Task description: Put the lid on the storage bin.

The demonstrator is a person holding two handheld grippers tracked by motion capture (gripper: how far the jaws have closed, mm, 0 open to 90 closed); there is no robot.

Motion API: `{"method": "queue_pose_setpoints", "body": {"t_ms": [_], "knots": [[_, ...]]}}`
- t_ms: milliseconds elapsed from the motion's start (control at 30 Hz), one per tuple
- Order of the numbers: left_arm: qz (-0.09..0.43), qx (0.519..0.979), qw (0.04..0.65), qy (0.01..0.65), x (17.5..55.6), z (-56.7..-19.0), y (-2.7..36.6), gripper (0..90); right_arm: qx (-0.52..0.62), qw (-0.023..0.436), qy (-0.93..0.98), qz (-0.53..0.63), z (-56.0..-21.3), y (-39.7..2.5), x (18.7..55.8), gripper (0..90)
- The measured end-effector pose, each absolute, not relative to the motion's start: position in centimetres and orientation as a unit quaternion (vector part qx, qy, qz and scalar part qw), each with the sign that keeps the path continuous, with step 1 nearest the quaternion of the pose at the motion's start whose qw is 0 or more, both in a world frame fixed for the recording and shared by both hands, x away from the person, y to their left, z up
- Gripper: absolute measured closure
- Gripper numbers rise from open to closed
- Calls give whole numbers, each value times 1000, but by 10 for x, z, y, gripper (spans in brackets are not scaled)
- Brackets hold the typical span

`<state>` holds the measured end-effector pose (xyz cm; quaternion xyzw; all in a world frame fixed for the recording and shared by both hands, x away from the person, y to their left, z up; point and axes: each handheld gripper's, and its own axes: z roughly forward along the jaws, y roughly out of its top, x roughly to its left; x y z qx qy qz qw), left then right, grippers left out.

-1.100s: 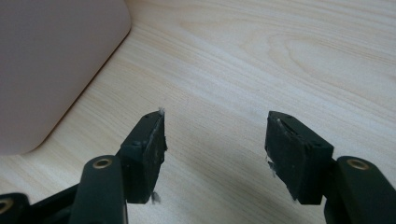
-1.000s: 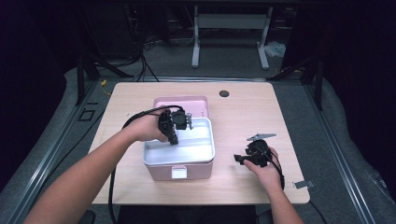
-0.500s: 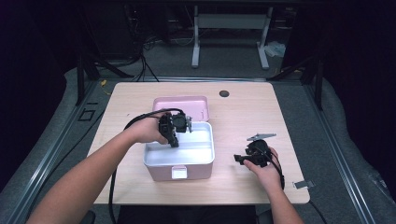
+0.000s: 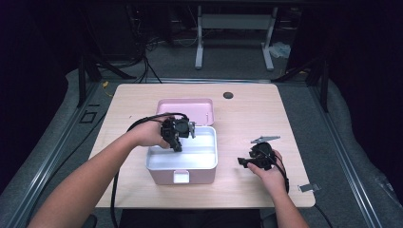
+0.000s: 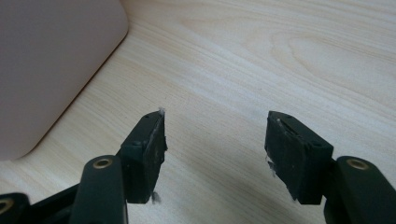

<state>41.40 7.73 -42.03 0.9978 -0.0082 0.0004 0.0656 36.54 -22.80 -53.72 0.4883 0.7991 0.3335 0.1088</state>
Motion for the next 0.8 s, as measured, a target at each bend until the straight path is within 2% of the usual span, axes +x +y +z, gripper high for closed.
{"method": "queue_pose_setpoints", "body": {"t_ms": [333, 367, 567, 700, 800], "knots": [[-13, 996, 77, 32, 417, -420, 82, 862, 489, 108, 799, 334, -537, -228, 365, 376], [-11, 996, 80, 33, 417, -421, 82, 807, 488, 109, 799, 334, -537, -228, 365, 376], [1, 995, 82, 49, 419, -419, 90, 712, 489, 109, 799, 334, -537, -228, 365, 376], [2, 993, 94, 68, 419, -414, 96, 598, 488, 109, 799, 334, -537, -228, 366, 376], [1, 992, 103, 73, 419, -410, 100, 574, 489, 109, 798, 334, -537, -228, 365, 376]]}}
